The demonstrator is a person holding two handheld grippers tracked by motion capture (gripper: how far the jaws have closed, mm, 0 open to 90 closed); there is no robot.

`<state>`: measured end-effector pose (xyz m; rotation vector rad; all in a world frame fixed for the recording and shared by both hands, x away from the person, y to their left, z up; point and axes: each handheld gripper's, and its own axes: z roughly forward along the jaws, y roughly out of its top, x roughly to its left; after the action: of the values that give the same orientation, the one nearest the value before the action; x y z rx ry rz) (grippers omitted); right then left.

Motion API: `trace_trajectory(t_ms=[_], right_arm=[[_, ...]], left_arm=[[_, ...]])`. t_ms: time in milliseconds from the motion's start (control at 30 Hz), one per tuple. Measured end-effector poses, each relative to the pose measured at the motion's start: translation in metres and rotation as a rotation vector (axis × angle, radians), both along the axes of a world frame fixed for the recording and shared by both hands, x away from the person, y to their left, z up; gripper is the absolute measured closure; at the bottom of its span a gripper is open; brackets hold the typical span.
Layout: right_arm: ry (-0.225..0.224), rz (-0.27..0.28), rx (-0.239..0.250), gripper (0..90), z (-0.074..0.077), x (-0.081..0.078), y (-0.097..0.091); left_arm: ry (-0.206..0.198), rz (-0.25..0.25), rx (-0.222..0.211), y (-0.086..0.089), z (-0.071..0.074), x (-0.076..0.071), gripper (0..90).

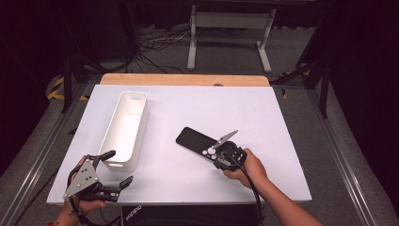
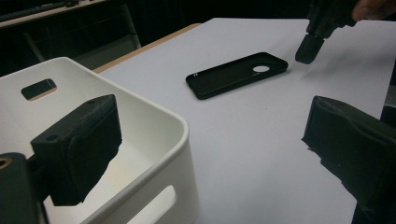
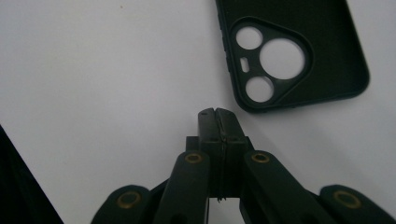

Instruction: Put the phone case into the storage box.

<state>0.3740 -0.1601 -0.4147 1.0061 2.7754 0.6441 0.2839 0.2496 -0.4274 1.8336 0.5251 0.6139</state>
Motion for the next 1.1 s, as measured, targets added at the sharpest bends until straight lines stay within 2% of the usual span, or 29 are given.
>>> trace_trajectory(t_ms=[67, 167, 267, 367, 533, 800, 867, 933, 1000, 1100], right_arm=[[0.007, 0.005, -0.038, 90.0, -0.002, 0.003, 0.008], [0.021, 0.011, -0.06, 90.0, -0.005, 0.006, 0.013], [0.021, 0.003, -0.101, 90.0, -0.01, 0.011, 0.018], [0.023, -0.009, -0.095, 90.0, -0.012, 0.015, 0.016], [-0.002, -0.029, -0.114, 90.0, -0.011, 0.021, 0.015], [-0.066, -0.108, -0.167, 90.0, -0.011, 0.047, 0.002], [-0.085, -0.134, -0.168, 90.0, -0.012, 0.054, 0.0], [-0.078, -0.139, -0.159, 90.0, -0.012, 0.059, -0.002], [-0.106, -0.153, -0.177, 90.0, -0.012, 0.065, -0.004], [-0.115, -0.185, -0.154, 90.0, -0.013, 0.075, -0.01]], left_arm=[[0.003, -0.002, 0.001, 0.0, 0.0, 0.0, 4.7], [0.004, -0.008, 0.004, 0.0, 0.0, 0.0, 4.7], [0.005, -0.012, 0.003, -0.001, 0.0, 0.0, 4.7], [0.007, -0.015, 0.005, -0.001, -0.001, 0.0, 4.7], [0.017, -0.021, 0.013, -0.003, -0.002, 0.001, 4.8], [0.027, -0.026, 0.018, -0.005, -0.004, 0.004, 4.7], [0.028, -0.027, 0.019, -0.005, -0.004, 0.004, 4.7], [0.027, -0.03, 0.019, -0.006, -0.005, 0.004, 4.7], [0.033, -0.03, 0.024, -0.006, -0.005, 0.004, 4.8], [0.036, -0.036, 0.027, -0.006, -0.005, 0.005, 4.8]])
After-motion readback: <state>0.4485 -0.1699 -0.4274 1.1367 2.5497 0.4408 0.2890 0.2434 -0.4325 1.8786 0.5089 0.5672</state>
